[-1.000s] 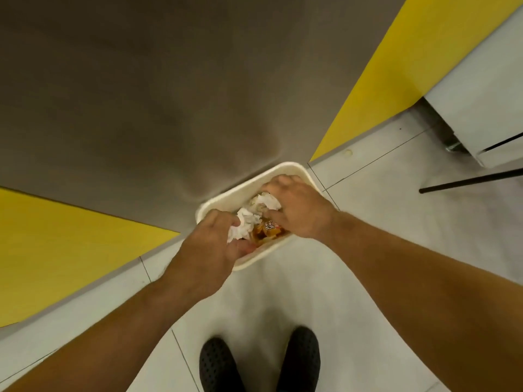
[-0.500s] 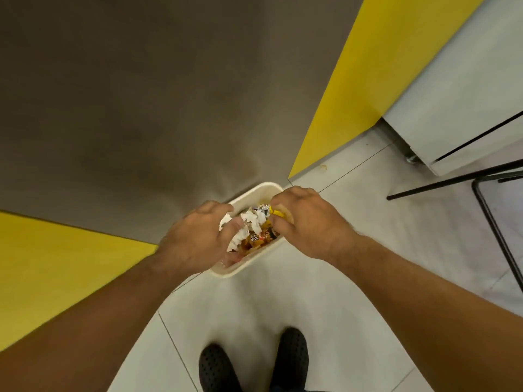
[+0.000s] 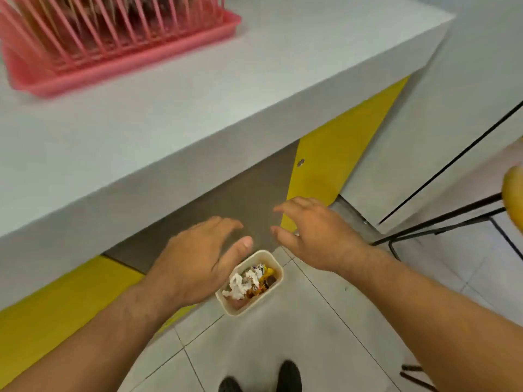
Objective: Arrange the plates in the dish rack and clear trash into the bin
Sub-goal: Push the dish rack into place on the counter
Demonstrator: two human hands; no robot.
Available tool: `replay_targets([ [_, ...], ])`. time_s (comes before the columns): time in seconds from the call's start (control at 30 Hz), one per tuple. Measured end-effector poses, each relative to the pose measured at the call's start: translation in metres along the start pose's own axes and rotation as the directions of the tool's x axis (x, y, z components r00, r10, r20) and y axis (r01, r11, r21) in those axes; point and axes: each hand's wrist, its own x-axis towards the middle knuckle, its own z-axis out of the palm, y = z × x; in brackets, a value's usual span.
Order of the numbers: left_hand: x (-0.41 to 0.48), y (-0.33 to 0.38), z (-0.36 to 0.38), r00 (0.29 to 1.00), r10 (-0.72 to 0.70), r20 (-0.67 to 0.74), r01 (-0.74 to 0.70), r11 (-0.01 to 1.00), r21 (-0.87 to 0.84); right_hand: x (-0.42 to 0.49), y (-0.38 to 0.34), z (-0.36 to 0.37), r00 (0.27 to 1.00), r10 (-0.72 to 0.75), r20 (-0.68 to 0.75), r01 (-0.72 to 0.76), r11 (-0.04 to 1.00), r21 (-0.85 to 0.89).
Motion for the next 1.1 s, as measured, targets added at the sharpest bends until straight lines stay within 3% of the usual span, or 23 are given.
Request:
replay_targets([
  [0.17,0.006,0.052,-0.112,0.981,0.119,-0.153,-0.118,0.993,0.014,-0.007,-0.025,-0.109,0.993,-0.059,-0.099,0.053,0.997,-0.058],
  [0.3,0.011,0.068,-0.179,0.951,0.131,-0.279,-0.125,0.991,0.04,-0.01,-0.045,-0.177,0.977,-0.094,-0.193,0.082,0.994,-0.07],
  [0.5,0.014,0.073,-0.234,0.931,0.098,-0.352,-0.078,0.994,0.072,-0.017,-0.075,-0.238,0.956,-0.134,-0.259,0.108,0.988,-0.114],
  [0.87,-0.001,0.036,-0.279,0.886,0.141,-0.441,-0.142,0.989,0.031,0.012,-0.14,-0.262,0.928,-0.15,-0.34,0.12,0.987,-0.109],
  [1.1,-0.015,-0.055,-0.294,0.926,0.145,-0.348,-0.144,0.989,0.029,0.066,-0.215,-0.223,0.916,-0.172,-0.362,0.169,0.985,-0.04],
])
